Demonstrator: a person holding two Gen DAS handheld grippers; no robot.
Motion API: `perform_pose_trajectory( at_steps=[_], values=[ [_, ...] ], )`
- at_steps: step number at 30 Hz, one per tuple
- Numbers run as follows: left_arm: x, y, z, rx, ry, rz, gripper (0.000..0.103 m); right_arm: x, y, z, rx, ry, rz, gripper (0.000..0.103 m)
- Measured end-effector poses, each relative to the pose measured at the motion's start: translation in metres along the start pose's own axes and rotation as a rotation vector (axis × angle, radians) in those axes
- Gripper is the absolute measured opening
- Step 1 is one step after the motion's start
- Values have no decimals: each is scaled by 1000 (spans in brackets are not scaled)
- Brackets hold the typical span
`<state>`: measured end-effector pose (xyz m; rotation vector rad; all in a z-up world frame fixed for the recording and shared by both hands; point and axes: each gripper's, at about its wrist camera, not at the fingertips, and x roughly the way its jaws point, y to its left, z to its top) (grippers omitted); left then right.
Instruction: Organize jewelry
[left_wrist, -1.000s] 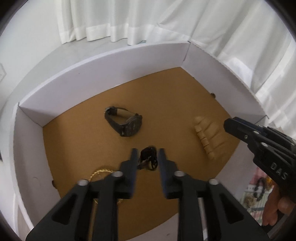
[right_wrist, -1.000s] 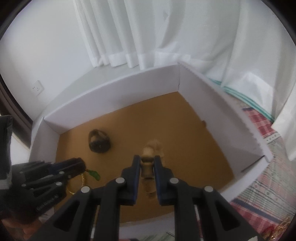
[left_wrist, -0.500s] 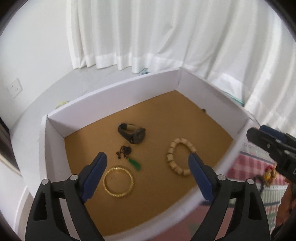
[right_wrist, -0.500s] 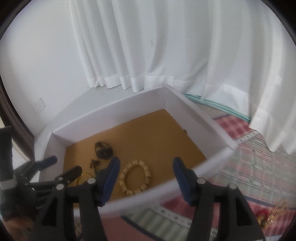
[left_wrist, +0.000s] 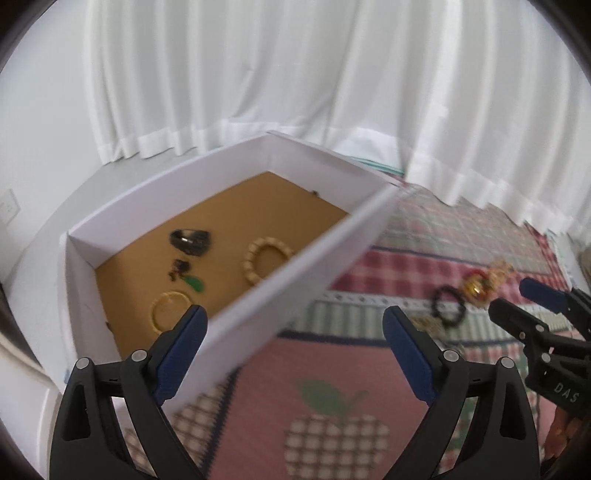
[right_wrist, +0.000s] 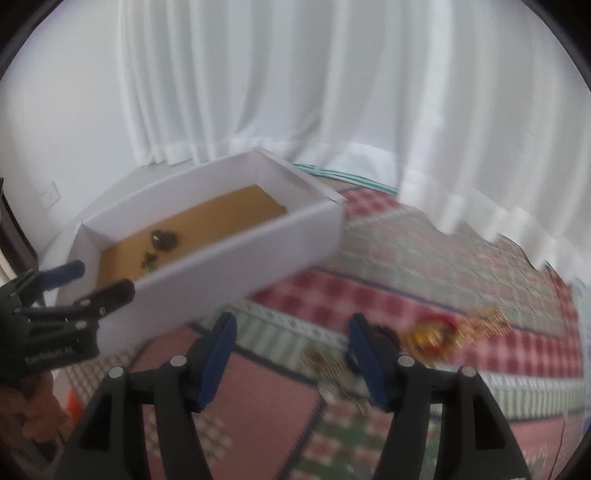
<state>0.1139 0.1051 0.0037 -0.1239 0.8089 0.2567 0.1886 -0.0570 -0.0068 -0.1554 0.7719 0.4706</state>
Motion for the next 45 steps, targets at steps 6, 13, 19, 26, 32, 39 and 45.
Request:
perform_pose_trajectory(
  at_steps=[6, 13, 19, 26, 32, 39, 45],
  values=[
    [-10, -33, -22, 64, 15, -53, 96, -30, -24, -42, 64, -3, -63, 64],
    [-11, -64, -47, 159, 47, -83, 96, -56, -47, -81, 138, -5, -128, 64],
    [-7, -72, -67, 200, 66, -92, 97, -64, -72, -113, 217, 17, -178, 64],
    [10, -71, -82, 184, 118, -124, 97, -60, -94, -134, 286, 42, -208, 64],
    [20, -77, -78, 201, 111, -154, 97, -51, -96, -136, 294, 55, -188, 64],
    [41, -95, -64, 255, 127, -219, 97, -44, -99, -140, 302, 77, -177, 64],
    [52, -110, -51, 281, 123, -246, 97, -42, -102, -142, 309, 88, -178, 64]
  ],
)
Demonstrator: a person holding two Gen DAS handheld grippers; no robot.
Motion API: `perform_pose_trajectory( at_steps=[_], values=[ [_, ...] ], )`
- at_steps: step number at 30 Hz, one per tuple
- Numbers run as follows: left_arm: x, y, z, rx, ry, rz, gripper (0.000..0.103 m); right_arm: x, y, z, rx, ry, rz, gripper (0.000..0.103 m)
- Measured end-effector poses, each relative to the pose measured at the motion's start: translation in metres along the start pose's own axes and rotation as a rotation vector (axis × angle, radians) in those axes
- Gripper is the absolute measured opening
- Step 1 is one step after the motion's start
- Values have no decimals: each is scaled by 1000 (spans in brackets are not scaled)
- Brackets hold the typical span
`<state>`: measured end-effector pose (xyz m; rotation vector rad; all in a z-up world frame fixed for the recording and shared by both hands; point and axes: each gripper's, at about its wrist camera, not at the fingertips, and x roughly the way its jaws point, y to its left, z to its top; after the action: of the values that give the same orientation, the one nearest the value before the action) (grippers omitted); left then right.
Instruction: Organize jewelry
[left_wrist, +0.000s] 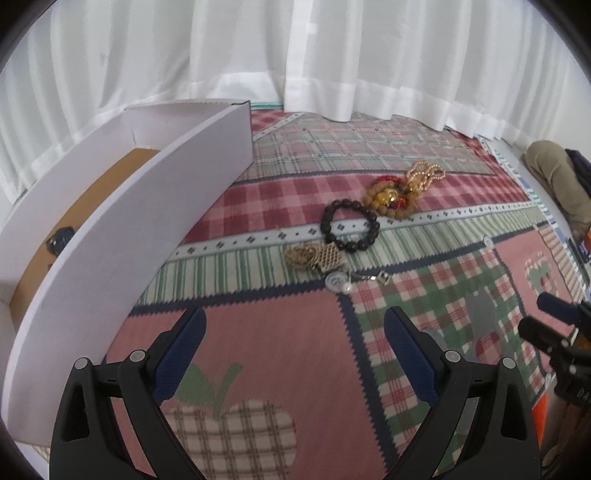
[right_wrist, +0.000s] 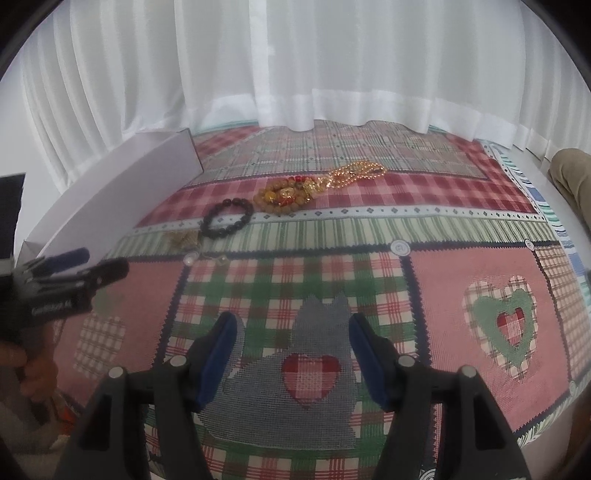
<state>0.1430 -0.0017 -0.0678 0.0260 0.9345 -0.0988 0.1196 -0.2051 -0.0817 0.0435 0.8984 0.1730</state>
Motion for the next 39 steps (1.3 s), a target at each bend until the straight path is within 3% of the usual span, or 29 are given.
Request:
perform_pose_trajectory(
  at_steps=[24, 33, 39],
  values=[
    [28, 19, 15, -33, 83, -81, 97, 6, -2, -1, 16, 16, 28, 64],
    [32, 34, 25, -53, 71, -222, 97, 5, -8, -3, 35, 10, 31, 64],
    [52, 13, 32, -7, 98, -252, 97, 13, -7, -3, 47, 30, 40, 65]
  ],
)
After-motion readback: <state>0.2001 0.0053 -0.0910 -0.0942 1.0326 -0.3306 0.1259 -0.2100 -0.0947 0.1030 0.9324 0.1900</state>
